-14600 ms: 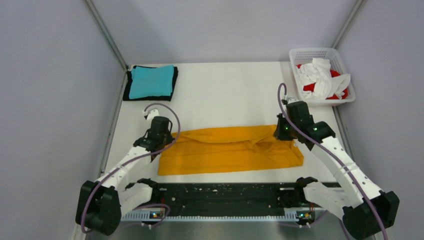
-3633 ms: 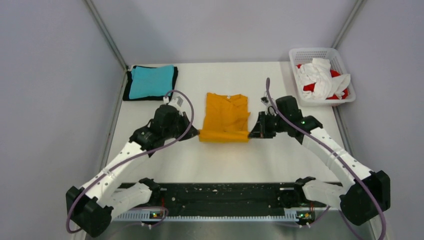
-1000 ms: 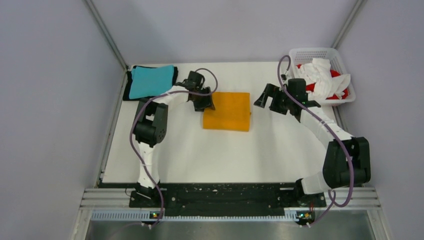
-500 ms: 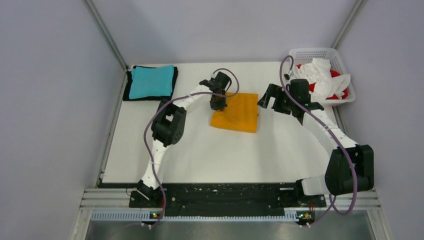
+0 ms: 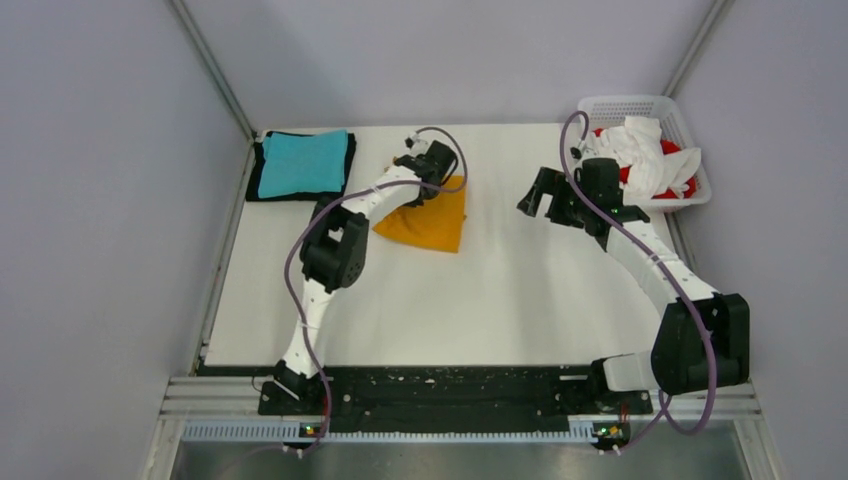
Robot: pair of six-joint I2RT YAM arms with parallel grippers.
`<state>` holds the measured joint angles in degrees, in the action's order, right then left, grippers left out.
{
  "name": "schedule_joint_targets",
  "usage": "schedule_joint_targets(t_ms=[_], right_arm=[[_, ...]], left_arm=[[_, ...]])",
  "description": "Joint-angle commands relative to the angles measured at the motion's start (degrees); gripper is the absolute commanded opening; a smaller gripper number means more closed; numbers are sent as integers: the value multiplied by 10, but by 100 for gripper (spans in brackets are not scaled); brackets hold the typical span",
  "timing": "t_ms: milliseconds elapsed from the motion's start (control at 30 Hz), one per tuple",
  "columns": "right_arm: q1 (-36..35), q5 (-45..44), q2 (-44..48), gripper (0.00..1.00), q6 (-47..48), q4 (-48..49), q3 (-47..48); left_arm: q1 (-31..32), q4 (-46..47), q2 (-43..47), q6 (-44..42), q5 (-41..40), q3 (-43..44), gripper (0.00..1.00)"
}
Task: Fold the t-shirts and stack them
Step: Put the neatly folded tshirt into the corner of the board with the left arm
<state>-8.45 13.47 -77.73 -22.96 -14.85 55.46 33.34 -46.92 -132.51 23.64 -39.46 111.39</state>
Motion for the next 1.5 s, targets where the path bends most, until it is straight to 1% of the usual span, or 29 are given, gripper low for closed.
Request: schedule_joint_targets(t_ms=[0, 133, 233, 433, 533, 600, 700, 1033, 1200, 1333, 1467], right_arm=[[3, -16, 25, 99, 12, 13, -5], [3, -24, 24, 99, 15, 11, -6], [3, -32, 22, 99, 18, 9, -4], [3, -43, 20, 99, 24, 5, -2], [3, -50, 19, 99, 27, 1, 1], [3, -53, 18, 99, 28, 0, 1], [3, -55, 16, 99, 29, 0, 3], [3, -56, 5, 99, 33, -2, 10], [3, -63, 9, 99, 30, -2, 12], [3, -71, 13, 99, 30, -2, 11], [3, -76, 10, 99, 30, -2, 11]], left_arm=[[-47, 80, 82, -115, -97, -18, 0], [-79, 129, 92, -196, -135, -14, 0], [-100, 181, 100, -280, -156, -16, 0], [-135, 276, 130, -401, -128, -10, 0], [-145, 305, 147, -441, -113, -11, 0], [-155, 312, 151, -445, -106, -8, 0], [-169, 295, 152, -434, -93, 8, 0], [-182, 264, 167, -410, -41, 68, 0], [-184, 213, 169, -356, -13, 119, 0], [-184, 196, 188, -330, 28, 121, 0], [-185, 203, 198, -330, 25, 122, 0]])
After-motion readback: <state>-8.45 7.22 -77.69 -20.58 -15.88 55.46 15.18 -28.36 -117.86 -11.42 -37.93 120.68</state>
